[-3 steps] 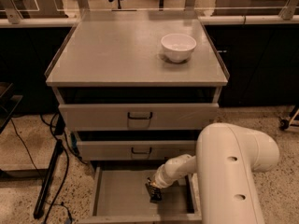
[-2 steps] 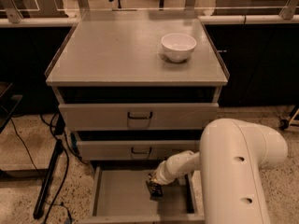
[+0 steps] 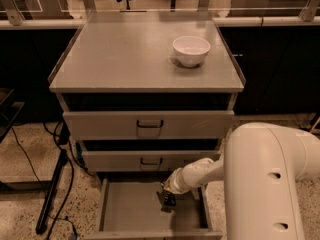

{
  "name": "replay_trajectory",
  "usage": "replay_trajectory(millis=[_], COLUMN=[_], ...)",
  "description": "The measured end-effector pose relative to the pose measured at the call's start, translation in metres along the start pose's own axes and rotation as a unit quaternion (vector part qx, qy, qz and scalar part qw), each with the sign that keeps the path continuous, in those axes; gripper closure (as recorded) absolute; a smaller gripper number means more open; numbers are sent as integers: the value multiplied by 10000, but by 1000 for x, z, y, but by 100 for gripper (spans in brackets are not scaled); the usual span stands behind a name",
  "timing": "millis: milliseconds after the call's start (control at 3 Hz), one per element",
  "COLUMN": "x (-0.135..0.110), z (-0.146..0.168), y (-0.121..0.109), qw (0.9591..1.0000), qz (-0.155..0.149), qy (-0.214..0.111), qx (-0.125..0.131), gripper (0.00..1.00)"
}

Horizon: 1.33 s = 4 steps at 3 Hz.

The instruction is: Pick rxbar chocolate from bottom drawer and place on counter

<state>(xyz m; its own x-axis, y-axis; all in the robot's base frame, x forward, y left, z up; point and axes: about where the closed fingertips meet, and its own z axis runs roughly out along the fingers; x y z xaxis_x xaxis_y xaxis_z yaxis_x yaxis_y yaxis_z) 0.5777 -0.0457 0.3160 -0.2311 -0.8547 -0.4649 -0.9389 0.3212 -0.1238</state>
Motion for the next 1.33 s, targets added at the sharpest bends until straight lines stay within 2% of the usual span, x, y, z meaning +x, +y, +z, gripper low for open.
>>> replay_trajectory(millis=[333,667,1000,1333], x=[-9,-18,-29,-28], z=[-19,-55,-104,-108], y=[-11,-31,-50,-47], qw=[9999,9994,9978,9979], qz=[-112,-164,-183,-224], qy=[27,217,365,321], qx=[27,213,519,513], gripper=[100,100,100,100])
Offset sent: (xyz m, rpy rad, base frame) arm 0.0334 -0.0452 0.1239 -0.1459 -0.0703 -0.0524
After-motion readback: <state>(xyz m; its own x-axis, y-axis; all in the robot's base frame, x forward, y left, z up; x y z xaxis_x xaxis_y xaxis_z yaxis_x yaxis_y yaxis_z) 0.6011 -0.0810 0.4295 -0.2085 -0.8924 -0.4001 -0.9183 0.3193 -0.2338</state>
